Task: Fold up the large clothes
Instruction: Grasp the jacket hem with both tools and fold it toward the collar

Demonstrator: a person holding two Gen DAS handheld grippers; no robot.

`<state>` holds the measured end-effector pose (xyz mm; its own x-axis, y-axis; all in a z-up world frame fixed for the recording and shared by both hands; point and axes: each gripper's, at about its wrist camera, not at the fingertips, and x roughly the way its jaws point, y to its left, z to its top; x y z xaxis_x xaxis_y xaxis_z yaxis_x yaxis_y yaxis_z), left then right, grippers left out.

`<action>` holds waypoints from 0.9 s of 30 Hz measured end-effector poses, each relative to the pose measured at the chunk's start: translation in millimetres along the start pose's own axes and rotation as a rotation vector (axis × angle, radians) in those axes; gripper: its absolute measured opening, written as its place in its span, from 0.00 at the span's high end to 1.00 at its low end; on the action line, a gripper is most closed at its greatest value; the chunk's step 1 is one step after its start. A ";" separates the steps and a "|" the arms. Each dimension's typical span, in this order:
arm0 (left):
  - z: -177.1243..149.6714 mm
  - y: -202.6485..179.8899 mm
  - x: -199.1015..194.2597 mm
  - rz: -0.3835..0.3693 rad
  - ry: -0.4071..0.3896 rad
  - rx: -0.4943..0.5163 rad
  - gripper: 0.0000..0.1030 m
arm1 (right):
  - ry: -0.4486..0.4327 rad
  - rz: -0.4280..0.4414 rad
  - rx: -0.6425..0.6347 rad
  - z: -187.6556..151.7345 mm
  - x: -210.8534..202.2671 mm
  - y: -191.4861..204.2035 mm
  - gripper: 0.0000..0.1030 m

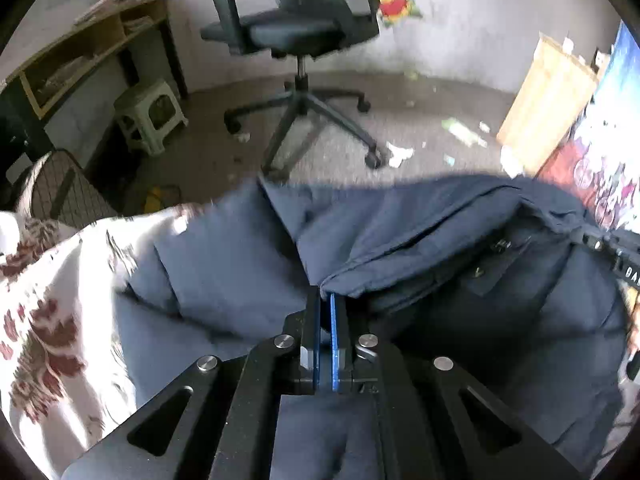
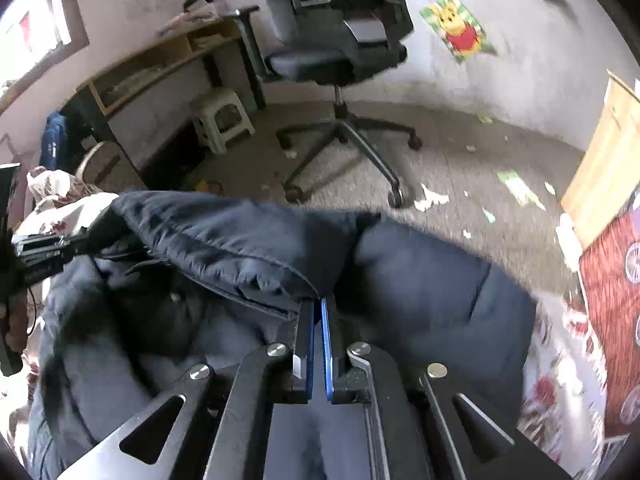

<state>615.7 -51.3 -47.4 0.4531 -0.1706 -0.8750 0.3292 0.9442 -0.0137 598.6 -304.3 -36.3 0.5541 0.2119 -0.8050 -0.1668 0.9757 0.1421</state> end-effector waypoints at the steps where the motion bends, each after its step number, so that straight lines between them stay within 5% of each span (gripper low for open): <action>1: -6.1 -3.1 6.1 0.004 0.014 0.001 0.98 | 0.012 -0.006 0.007 -4.8 4.7 0.1 0.97; 5: -25.3 -17.9 20.5 0.059 0.021 0.042 0.98 | 0.023 -0.006 0.019 -17.5 12.7 0.1 0.97; 15: -42.2 -19.6 7.6 0.031 -0.025 0.064 0.98 | -0.172 0.053 0.012 26.7 -40.8 12.7 0.95; 21: -44.2 -18.1 -15.9 -0.036 -0.103 0.111 0.97 | 0.052 0.078 0.068 30.1 40.6 17.6 0.95; 27: -42.5 -19.7 -78.1 -0.123 -0.308 0.106 0.96 | 0.073 0.088 0.003 9.4 44.4 20.9 0.95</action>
<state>538.6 -44.6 0.7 0.6280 -0.3734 -0.6828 0.4738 0.8795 -0.0452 627.4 -274.0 -63.7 0.4770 0.2924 -0.8289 -0.2097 0.9537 0.2158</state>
